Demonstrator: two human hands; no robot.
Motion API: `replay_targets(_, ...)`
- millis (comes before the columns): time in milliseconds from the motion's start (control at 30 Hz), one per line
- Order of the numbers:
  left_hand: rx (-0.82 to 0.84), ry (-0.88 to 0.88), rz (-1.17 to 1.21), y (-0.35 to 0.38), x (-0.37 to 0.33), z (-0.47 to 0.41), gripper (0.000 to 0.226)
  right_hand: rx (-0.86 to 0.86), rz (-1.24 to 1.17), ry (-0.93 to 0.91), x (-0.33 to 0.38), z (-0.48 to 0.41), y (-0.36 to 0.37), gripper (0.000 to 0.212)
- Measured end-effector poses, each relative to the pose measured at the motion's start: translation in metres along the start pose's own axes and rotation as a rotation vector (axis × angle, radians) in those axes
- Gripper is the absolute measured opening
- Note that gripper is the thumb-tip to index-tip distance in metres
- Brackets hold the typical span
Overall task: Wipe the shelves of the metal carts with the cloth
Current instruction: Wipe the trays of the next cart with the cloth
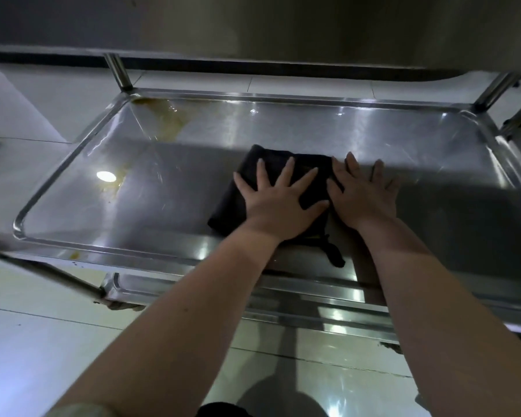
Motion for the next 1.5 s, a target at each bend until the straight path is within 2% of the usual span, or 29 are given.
replay_targets(167,-0.029,-0.026,0.039,0.002,0.002,-0.004,0.075,0.093,-0.035,-0.025,-0.004,0.02,0.0,0.055)
replay_targets(333,-0.018,-0.024,0.008,-0.001,0.043,0.005,0.083,-0.025,-0.024,-0.074,-0.001,0.037,0.007,0.055)
replay_targets(400,-0.014,-0.109,0.003,-0.001,0.096,0.016,0.088,-0.033,-0.016,-0.081,-0.002,0.034,0.006,0.055)
replay_targets(500,0.057,-0.335,0.031,-0.009,0.186,0.038,0.092,-0.047,-0.013,-0.088,-0.003,0.034,0.007,0.055)
replay_targets(567,0.107,-0.42,0.023,-0.016,0.213,0.05,0.09,-0.055,-0.015,-0.088,-0.001,0.035,0.008,0.055)
replay_targets(700,0.125,-0.385,0.017,-0.013,0.166,0.048,0.08,-0.056,0.009,-0.059,0.003,0.039,0.008,0.055)
replay_targets(900,0.012,0.005,-0.001,0.008,0.01,0.057,0.074,-0.039,0.006,-0.043,0.002,0.036,0.009,0.055)
replay_targets(967,0.004,0.021,0.037,0.008,0.008,0.057,0.076,-0.036,0.0,-0.047,-0.002,0.034,0.008,0.056)
replay_targets(1067,0.04,-0.011,-0.008,0.004,0.062,0.055,0.081,-0.04,-0.019,-0.06,-0.004,0.033,0.008,0.056)
replay_targets(1200,0.104,-0.222,-0.009,-0.011,0.166,0.068,0.083,-0.04,-0.016,-0.058,-0.003,0.033,0.007,0.055)
replay_targets(1267,0.156,-0.284,0.006,-0.014,0.187,0.072,0.077,-0.035,-0.013,-0.05,0.0,0.033,0.007,0.055)
replay_targets(1367,0.153,-0.298,-0.024,-0.01,0.157,0.063,0.079,-0.039,-0.006,-0.036,0.002,0.036,0.007,0.055)
replay_targets(1500,0.08,-0.175,-0.03,-0.002,0.049,0.049,0.079,-0.026,-0.006,-0.033,0.002,0.037,0.007,0.055)
Point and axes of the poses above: each hand's wrist, its own z-axis away from the middle knuckle, its own y-axis out of the palm, x = y × z, the point moved 1 cm from there along -z, towards the middle knuckle, and after that the axes turned 5 degrees about -z, right-handed, at the moved point
